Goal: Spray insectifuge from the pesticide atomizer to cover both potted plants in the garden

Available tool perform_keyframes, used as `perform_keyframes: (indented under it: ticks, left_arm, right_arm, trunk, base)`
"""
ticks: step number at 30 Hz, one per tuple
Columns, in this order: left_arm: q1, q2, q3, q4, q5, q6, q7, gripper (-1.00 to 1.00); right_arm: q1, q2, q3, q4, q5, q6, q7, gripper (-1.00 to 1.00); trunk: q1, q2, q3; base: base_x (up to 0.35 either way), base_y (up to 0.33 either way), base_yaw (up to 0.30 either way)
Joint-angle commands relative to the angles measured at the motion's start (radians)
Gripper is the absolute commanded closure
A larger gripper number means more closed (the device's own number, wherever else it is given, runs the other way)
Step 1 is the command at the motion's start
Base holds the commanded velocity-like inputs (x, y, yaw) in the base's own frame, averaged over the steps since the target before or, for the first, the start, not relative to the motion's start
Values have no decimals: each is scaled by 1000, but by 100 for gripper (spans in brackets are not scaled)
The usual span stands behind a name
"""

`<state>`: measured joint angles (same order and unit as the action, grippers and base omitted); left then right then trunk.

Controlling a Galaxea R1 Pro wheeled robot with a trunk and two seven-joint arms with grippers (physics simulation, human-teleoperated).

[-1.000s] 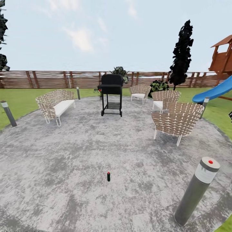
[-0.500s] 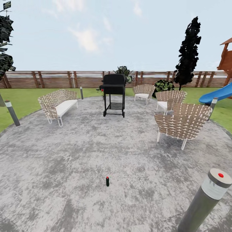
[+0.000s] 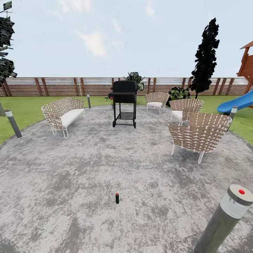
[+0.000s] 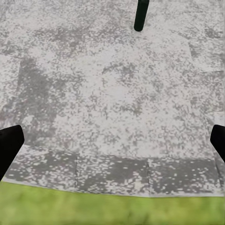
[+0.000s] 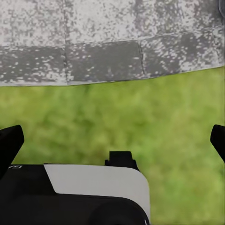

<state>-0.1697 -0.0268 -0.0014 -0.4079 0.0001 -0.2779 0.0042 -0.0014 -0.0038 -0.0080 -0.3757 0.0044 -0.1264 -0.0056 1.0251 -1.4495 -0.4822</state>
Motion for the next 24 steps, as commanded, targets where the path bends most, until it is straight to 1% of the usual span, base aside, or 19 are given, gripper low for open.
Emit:
perform_keyframes:
  ticks: [1,5,13,17,24]
  left_arm:
    - [-1,0,0,1,0,-3,0,-100]
    - [-1,1,0,1,1,-3,0,-100]
    - [-1,1,0,1,3,-3,0,-100]
    - [-1,0,0,1,3,-4,0,-100]
    - [-1,0,0,1,3,-4,0,-100]
  right_arm:
    - [0,-1,-1,0,-1,-2,-1,-100]
    - [0,-2,-1,-1,-3,-2,0,-100]
    - [0,-4,-1,-2,-4,-2,-1,-100]
    - [0,-4,-1,-2,-4,-2,-1,-100]
    - [0,-3,-1,-3,-4,-2,-1,-100]
  trunk:
    - [0,0,-1]
    - [0,0,-1]
    - [0,0,-1]
    - [0,0,-1]
    - [0,0,-1]
  base:
    - [86,0,0]
    - [227,0,0]
    - [310,0,0]
    - [76,0,0]
    - [9,0,0]
